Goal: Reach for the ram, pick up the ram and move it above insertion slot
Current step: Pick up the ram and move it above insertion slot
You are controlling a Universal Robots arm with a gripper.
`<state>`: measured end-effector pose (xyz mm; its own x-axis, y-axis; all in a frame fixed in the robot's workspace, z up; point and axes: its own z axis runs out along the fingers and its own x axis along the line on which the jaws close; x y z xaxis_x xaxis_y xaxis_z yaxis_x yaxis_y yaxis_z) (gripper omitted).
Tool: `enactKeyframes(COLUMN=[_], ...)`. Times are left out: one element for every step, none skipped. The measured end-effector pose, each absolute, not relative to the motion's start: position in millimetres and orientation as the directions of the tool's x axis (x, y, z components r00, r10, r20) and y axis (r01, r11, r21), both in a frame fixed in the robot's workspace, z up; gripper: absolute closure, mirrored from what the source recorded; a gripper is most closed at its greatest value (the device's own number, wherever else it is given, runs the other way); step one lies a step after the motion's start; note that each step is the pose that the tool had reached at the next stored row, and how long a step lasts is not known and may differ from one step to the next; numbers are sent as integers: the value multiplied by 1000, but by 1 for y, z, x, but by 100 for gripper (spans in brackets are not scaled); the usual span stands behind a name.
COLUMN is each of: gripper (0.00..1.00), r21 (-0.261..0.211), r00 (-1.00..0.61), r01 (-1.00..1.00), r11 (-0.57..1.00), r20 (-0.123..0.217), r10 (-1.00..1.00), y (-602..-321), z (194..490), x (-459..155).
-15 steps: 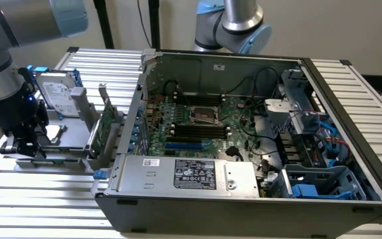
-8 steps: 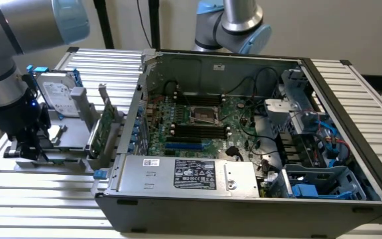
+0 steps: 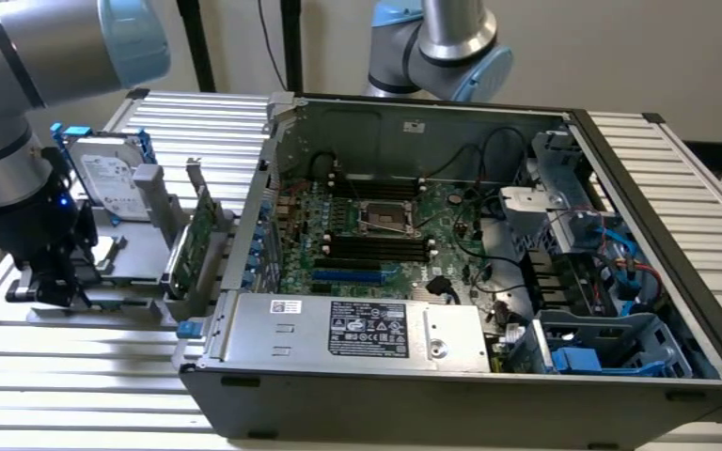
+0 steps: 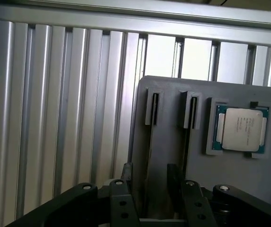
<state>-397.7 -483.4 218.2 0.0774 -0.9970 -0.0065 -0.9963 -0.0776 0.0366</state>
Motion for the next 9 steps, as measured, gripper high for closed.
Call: enactKeyframes(gripper=[58,58,58,58,58,58,58,58,58], r21=[36,36,36,36,36,36,36,36,36], r00=[73,69,65,63,61,60,59,57,56], r01=[-997,-997,-997,-997,-997,-998,-998,-998,-998], r11=[-73,-69,-66,-63,-62,-60,-59,-58,-57], r20=[-7,-7,-7,-6,-7,-6,-6,-7,-7], r10=[-997,-998,-998,-998,-998,-998,-998,-998,-998], y=[-484,-484,-484,-484,-484,-484,-484,-484,-484], z=[217,216,215,214,213,211,210,209,208], x=[-398,-398,-398,-398,-398,-397,-397,-397,-396])
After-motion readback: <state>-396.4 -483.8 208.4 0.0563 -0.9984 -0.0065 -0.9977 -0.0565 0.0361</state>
